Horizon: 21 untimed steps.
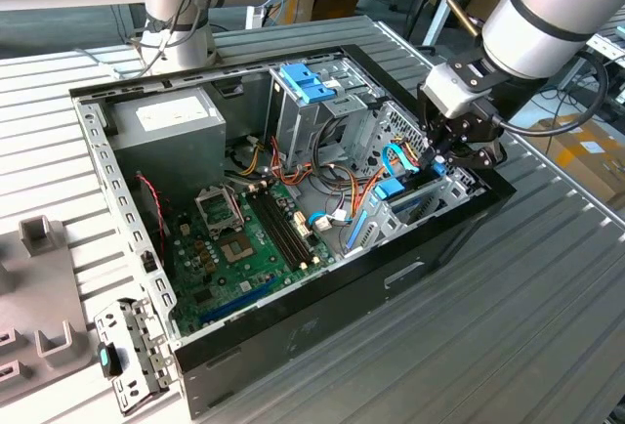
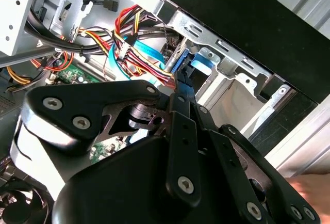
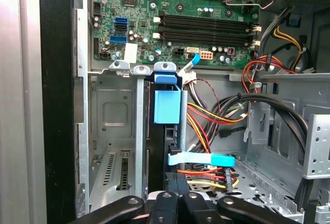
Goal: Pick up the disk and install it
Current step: 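Insert the second disk wire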
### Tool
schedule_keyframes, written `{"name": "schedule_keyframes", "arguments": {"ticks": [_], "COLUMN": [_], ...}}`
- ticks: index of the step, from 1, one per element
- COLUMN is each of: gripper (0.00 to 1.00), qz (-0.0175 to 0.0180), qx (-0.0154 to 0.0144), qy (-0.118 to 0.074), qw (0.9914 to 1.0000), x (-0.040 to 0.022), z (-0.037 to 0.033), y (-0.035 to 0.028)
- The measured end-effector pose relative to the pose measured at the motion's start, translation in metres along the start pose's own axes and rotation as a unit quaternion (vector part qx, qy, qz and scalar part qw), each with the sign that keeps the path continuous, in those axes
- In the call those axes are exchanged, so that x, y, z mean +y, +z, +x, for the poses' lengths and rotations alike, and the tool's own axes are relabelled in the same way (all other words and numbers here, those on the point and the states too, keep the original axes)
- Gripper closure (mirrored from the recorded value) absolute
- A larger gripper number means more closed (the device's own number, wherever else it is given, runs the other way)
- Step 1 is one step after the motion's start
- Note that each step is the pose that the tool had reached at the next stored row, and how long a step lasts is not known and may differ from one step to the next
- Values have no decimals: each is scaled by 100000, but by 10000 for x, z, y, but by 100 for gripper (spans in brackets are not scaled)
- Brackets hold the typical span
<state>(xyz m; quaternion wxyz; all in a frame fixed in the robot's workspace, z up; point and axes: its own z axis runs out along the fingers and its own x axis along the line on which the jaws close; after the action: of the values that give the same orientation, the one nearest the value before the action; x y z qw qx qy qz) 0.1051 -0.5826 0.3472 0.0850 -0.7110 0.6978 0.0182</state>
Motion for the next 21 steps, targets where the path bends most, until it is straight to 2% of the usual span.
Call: {"name": "schedule_keyframes", "arguments": {"ticks": [6,11,13,17,21], "gripper": [89,89,89,89,89], "qz": [-3,-1,-1,-7,-8], "qx": [10,-6,0,175,233], "qy": [-1,3,2,-14,-21], "qw": [100000,100000,100000,100000,100000], "x": [3,3,2,-6,-6], "z": [4,4,2,-9,-10], "y": [32,33,15,-59,-67]}}
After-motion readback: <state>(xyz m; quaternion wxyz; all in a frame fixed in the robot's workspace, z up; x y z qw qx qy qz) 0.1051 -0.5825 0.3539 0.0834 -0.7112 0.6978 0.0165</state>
